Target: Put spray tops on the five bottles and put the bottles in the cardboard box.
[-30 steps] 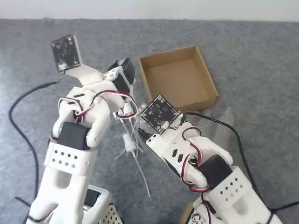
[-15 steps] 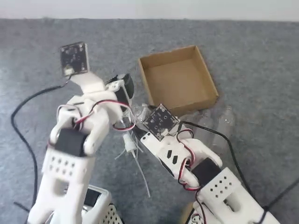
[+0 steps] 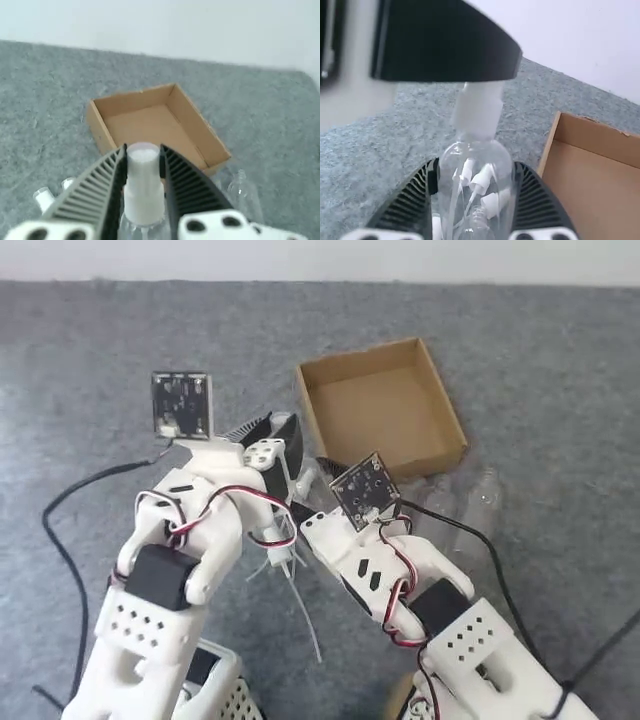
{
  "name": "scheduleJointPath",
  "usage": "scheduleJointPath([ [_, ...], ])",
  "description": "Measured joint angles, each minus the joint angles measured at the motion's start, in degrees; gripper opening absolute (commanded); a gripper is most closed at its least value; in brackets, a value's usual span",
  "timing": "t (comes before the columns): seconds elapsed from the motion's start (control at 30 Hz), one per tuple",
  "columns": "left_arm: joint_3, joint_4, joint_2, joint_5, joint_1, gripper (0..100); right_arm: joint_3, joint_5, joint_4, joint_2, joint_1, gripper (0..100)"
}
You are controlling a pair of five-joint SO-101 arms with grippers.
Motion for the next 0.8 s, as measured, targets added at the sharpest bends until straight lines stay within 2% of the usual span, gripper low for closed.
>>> scheduleJointPath([
  [0.07, 0.0, 0.0, 0.4, -1.3, 0.2, 3, 0.0, 0.0, 0.0, 0.0, 0.0, 0.6],
  [0.17, -0.7, 0.4, 0.4, -2.4, 0.1, 11, 0.0, 0.2, 0.0, 0.0, -0.1, 0.6],
  [0.27, -4.7, 5.1, -0.3, -4.0, -0.6, 20, 0.0, 0.2, -0.2, 0.0, 0.1, 0.6],
  [0.37, -10.1, 9.8, -2.9, -5.7, -1.1, 26, 0.0, 0.2, -0.2, 0.0, 0.0, 0.6],
  [0.6, -13.2, 14.9, -8.7, -9.3, -1.1, 27, 0.0, 0.2, -0.2, 0.0, 3.3, 0.6],
  [0.8, -4.0, 14.9, -12.5, -14.2, -1.1, 27, -6.0, -4.2, 0.4, 0.1, 8.1, 0.6],
])
